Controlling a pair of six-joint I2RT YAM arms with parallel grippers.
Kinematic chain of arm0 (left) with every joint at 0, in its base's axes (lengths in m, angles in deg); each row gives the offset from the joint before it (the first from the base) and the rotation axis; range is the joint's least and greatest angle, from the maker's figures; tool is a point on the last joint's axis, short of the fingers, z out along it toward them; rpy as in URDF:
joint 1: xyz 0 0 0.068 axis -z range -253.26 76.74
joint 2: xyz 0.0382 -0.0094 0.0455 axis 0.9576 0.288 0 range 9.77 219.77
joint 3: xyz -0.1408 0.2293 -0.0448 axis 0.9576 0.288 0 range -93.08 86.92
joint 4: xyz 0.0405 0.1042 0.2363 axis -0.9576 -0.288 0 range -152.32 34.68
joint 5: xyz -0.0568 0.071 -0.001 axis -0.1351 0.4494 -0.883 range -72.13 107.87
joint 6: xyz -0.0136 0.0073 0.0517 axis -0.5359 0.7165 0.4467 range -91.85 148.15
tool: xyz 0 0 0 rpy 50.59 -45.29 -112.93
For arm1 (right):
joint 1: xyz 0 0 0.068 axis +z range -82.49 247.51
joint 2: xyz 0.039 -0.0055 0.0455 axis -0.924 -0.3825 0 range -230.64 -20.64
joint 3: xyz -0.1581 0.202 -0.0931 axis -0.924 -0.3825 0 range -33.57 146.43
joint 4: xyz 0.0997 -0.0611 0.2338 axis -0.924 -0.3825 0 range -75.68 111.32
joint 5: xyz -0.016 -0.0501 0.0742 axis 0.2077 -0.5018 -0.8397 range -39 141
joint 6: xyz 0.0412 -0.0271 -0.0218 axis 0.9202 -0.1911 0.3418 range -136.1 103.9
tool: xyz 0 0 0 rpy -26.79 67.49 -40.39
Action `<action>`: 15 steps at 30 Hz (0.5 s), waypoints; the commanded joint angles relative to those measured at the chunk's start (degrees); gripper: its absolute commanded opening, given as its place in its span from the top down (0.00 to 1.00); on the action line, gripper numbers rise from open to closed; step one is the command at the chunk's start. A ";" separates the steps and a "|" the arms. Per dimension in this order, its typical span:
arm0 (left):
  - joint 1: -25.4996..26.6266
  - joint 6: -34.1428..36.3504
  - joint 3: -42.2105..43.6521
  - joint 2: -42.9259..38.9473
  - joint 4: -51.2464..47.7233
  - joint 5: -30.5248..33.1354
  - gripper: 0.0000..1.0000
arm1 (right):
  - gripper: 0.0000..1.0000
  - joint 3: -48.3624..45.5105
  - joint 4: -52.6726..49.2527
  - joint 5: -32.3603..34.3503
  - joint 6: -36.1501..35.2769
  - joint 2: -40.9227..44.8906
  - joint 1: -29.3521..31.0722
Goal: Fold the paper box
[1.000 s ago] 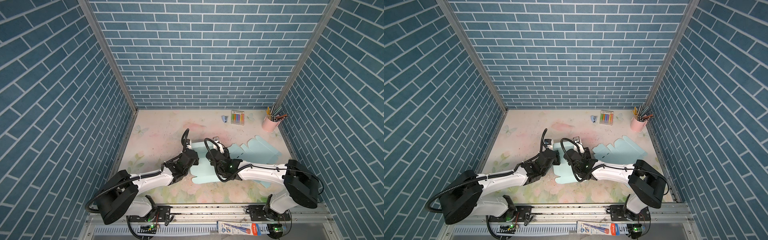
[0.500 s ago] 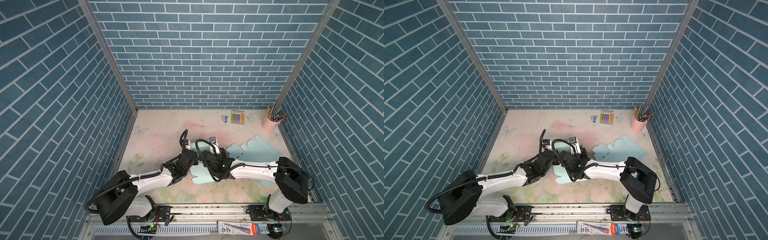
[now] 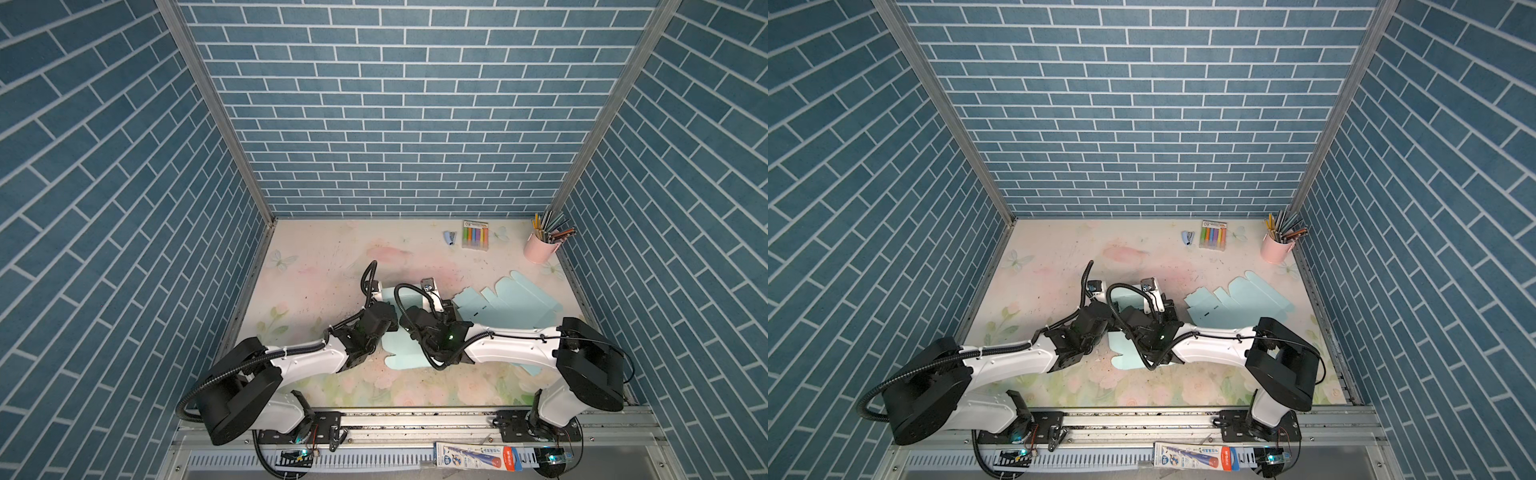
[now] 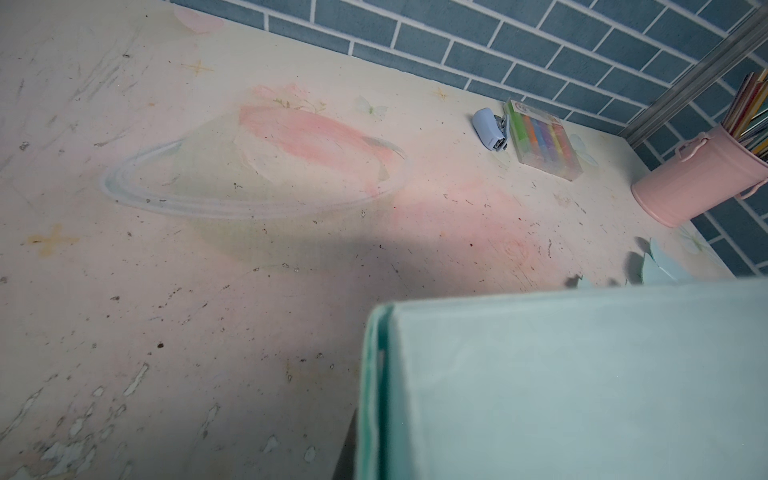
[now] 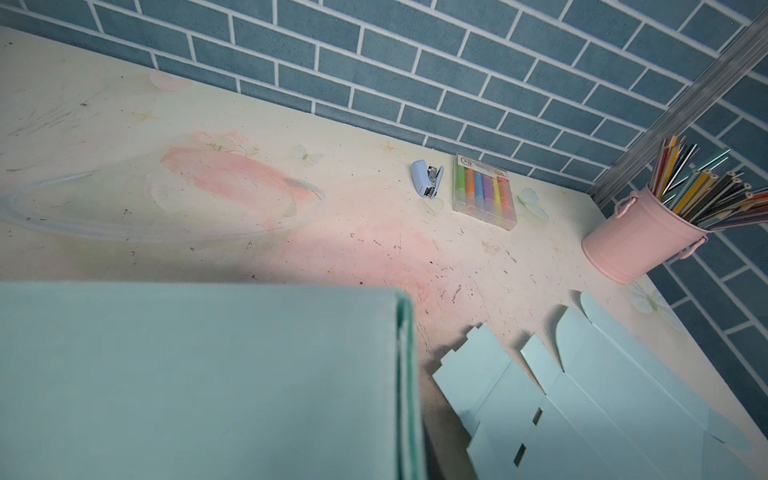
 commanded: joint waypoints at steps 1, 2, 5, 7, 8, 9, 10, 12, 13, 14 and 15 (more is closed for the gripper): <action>-0.09 -1.32 -0.06 0.99 0.20 2.77 1.00 | 0.79 -0.89 -2.77 5.21 1.09 1.60 0.98; -0.36 -1.14 -0.13 1.19 0.12 2.96 1.00 | 0.75 -1.17 -2.82 5.30 1.63 2.11 1.40; -0.96 -0.75 -0.29 1.95 0.46 2.82 1.00 | 0.60 -2.89 -1.46 5.02 2.85 4.52 3.00; -1.06 -0.65 -0.63 2.74 0.56 2.92 1.00 | 0.54 -4.08 0.33 3.70 2.80 5.91 3.64; -1.21 -0.65 -0.89 3.25 0.55 2.84 1.00 | 0.50 -4.59 1.04 3.11 2.89 6.49 3.97; -1.29 -0.65 -1.03 3.64 0.57 2.82 1.00 | 0.47 -4.87 1.21 2.67 3.06 6.92 4.41; -1.42 -0.50 -1.14 4.06 0.62 2.74 1.00 | 0.45 -5.03 1.09 2.38 3.32 7.40 4.88; -1.84 0.42 -1.13 4.40 0.76 2.74 1.00 | 0.41 -6.14 2.74 2.09 2.46 9.32 6.65; -2.27 0.93 -1.01 4.54 0.86 2.58 1.00 | 0.39 -7.18 4.49 0.66 1.54 11.06 7.77; -2.88 1.75 -0.87 4.56 1.12 2.10 1.00 | 0.37 -8.16 6.00 -1.72 0.53 12.78 8.66; -3.20 2.64 -0.63 4.56 1.66 1.68 1.00 | 0.37 -8.46 6.14 -3.38 0.36 14.34 9.37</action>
